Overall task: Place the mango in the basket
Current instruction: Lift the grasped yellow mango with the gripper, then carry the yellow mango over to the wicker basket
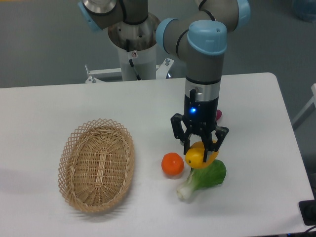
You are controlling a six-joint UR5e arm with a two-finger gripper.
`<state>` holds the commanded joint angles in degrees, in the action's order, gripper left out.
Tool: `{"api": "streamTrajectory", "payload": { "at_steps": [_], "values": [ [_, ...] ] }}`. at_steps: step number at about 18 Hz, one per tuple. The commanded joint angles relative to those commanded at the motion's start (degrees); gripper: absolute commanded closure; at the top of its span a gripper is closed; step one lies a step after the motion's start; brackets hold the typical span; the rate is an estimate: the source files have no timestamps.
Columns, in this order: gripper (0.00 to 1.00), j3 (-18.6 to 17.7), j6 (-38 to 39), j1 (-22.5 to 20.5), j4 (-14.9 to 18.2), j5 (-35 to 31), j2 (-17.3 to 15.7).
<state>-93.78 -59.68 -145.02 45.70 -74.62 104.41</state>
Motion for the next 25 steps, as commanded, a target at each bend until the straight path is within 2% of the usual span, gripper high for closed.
{"api": "streamTrajectory", "payload": {
  "at_steps": [5,10,14,19,25],
  "values": [
    [0.51,-0.79,0.79,0.87,-0.18,-0.18,-0.44],
    [0.51,-4.21,1.4,2.19,-0.09,-0.26,-3.42],
    [0.51,-4.84,9.73,5.0,-0.35,-0.53,-3.95],
    [0.51,-4.83,20.02,13.61,-0.53,-10.97,-2.38],
    [0.51,-5.45,33.73,20.03,-0.53,-13.53,-0.88]
  ]
}}
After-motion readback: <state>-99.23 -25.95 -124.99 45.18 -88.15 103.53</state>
